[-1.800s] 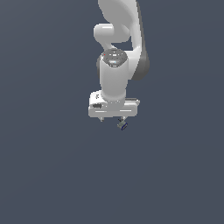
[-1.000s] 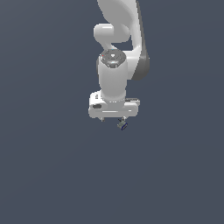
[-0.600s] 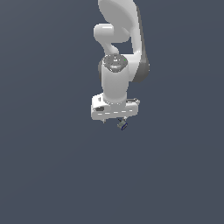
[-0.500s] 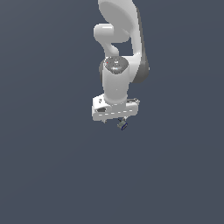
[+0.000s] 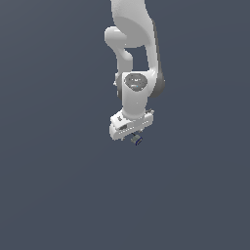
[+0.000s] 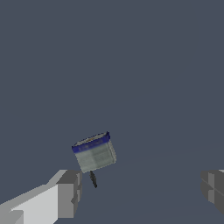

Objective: Pick up the object and move it to a goal position.

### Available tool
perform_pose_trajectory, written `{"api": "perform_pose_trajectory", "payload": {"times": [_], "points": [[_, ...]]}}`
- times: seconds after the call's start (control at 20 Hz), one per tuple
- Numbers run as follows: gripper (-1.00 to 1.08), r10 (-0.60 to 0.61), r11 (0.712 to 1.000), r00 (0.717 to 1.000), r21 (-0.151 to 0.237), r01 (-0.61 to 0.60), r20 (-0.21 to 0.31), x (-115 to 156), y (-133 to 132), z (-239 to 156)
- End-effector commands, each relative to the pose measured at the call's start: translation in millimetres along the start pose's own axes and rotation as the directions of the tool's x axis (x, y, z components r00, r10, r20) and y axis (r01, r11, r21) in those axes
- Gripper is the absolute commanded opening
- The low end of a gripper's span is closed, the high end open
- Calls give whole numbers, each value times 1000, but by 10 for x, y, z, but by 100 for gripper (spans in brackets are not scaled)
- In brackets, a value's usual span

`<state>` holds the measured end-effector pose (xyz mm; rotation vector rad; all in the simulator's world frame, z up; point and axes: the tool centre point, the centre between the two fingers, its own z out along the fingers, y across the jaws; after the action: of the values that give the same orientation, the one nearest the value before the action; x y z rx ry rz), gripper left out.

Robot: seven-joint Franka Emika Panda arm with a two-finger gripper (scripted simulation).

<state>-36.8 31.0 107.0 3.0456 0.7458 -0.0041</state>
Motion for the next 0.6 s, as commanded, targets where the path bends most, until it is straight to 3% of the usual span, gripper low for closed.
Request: {"api": "perform_pose_trajectory", "payload": {"times": [0.0,0.55], "points": [[100,-83,997,997,0,83,0,-54,-87,114],[100,-306,952,952,3,306,-4,-215,-345,403]]}}
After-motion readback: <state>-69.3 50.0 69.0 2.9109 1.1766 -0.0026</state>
